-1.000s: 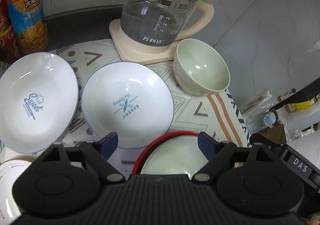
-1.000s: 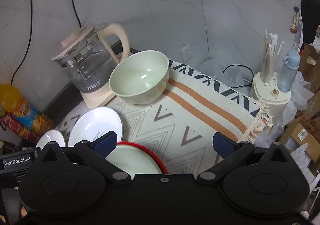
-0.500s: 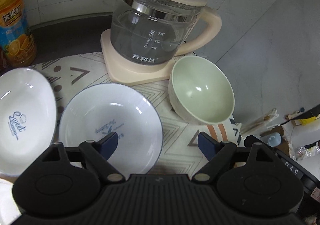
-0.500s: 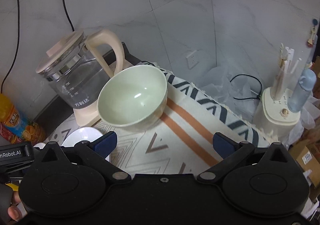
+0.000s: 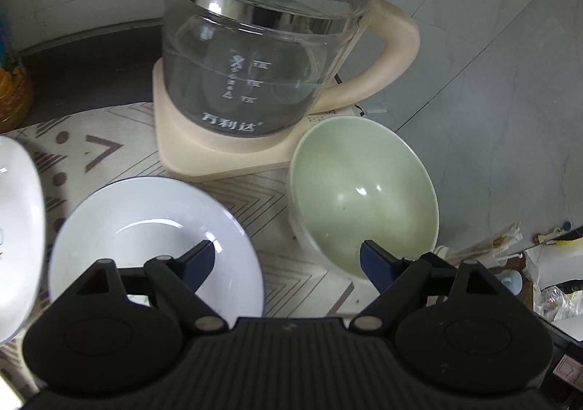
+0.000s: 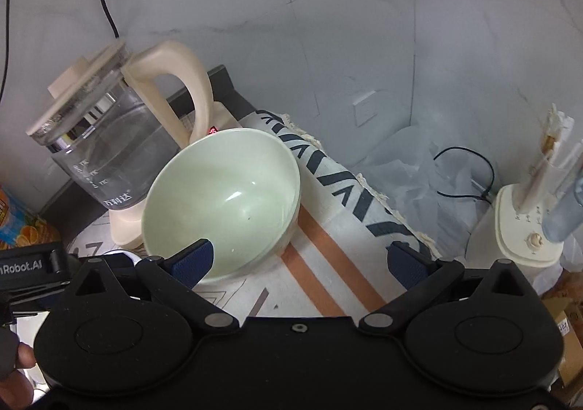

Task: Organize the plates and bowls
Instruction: 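Move both grippers to the small green bowl by the kettle and grasp its rim, then lift the small green bowl and carry it toward the bowl stack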

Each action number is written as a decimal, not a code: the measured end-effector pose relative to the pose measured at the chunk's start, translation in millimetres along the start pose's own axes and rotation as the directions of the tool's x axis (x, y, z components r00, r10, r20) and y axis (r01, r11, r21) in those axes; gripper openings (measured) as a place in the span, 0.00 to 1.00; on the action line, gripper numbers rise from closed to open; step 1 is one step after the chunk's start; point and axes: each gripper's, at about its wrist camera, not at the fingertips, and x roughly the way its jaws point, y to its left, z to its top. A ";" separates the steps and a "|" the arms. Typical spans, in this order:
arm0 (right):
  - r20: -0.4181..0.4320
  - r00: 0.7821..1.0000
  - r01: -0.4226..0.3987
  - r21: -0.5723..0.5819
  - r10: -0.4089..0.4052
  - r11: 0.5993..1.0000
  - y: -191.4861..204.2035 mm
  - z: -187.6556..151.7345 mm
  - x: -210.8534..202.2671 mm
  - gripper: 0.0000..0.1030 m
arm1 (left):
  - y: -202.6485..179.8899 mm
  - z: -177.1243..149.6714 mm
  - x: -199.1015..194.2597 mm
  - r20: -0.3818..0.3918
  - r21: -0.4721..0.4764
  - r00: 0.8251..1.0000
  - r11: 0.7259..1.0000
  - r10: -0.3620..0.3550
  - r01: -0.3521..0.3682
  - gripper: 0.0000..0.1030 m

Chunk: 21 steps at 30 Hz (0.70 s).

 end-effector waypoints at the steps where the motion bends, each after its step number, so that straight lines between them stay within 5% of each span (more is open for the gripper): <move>1: -0.007 1.000 -0.004 -0.004 0.004 1.000 -0.4 1.8 4.2 1.00 | -1.0 1.4 3.8 0.000 -0.005 1.000 1.000 0.002 -0.002 0.82; 15: -0.099 0.995 -0.007 -0.010 0.006 1.000 -3.9 20.1 46.8 1.00 | -1.9 12.6 39.4 0.016 -0.077 0.999 0.996 0.039 -0.037 0.74; 19: -0.122 0.993 -0.007 -0.005 0.006 1.000 -4.7 21.8 56.8 1.00 | 0.9 13.8 44.9 0.015 -0.087 0.999 0.995 0.048 -0.047 0.61; 21: -0.130 0.991 -0.029 0.024 0.032 0.999 -8.2 22.2 60.4 1.00 | 0.1 15.2 45.5 0.030 -0.088 0.998 0.995 0.047 -0.044 0.44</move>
